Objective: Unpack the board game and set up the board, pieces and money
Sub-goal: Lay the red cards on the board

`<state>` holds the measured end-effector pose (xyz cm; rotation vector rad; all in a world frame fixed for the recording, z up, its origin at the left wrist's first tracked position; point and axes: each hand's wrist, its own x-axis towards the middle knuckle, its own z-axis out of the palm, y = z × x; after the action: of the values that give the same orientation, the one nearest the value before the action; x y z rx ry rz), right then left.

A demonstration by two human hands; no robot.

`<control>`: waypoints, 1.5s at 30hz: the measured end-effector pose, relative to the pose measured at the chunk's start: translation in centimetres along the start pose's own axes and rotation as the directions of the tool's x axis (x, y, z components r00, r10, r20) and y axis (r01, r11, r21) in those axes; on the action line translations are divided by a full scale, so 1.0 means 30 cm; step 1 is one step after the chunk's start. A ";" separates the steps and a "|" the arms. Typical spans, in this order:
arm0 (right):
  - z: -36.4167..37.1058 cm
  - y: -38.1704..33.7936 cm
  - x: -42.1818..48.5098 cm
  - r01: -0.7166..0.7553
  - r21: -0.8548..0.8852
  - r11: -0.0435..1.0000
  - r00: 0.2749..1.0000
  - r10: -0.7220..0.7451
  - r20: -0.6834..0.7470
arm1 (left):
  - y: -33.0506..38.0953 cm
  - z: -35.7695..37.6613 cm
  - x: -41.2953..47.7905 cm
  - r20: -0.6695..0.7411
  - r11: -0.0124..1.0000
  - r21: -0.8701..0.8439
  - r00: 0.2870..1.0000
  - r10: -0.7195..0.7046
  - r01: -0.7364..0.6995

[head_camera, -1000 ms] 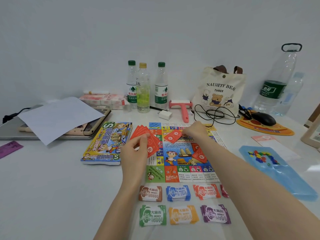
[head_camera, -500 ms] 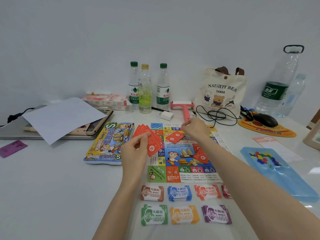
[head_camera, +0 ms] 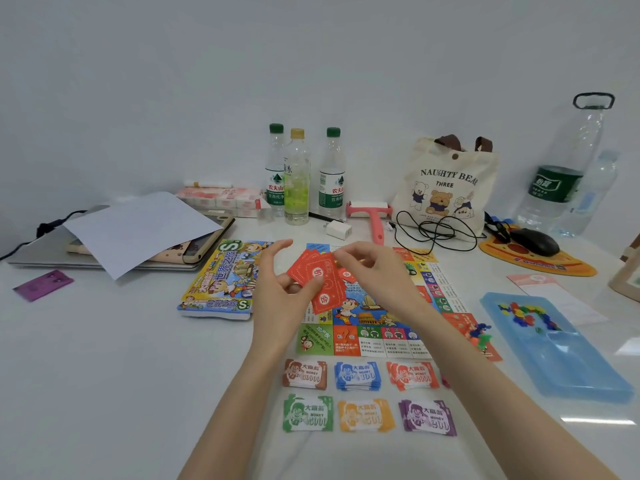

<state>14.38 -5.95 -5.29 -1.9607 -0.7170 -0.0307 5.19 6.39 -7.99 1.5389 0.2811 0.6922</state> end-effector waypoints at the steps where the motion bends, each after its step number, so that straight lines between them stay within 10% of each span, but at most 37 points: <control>1: 0.000 -0.002 -0.012 -0.008 0.023 1.000 1.000 0.009 -0.013 | 0.000 0.003 -0.005 0.023 1.000 0.022 1.000 0.013 -0.014; 22: -0.120 0.029 -0.147 -0.199 0.379 0.904 0.980 0.176 0.096 | 0.020 0.058 -0.043 0.266 0.988 -0.014 0.953 -0.147 0.157; 31: -0.186 0.067 -0.155 -0.230 0.480 0.846 0.948 0.306 -0.085 | -0.001 0.061 -0.040 0.223 0.972 -0.051 0.951 -0.214 0.231; 45: -0.168 0.083 -0.159 -0.092 0.119 0.989 0.995 0.087 0.048 | -0.023 0.055 -0.033 0.274 0.978 0.205 0.958 -0.091 0.034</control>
<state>13.09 -13.14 -6.32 -1.8800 -0.6427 0.1067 5.53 4.57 -8.82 1.7885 0.1869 0.3953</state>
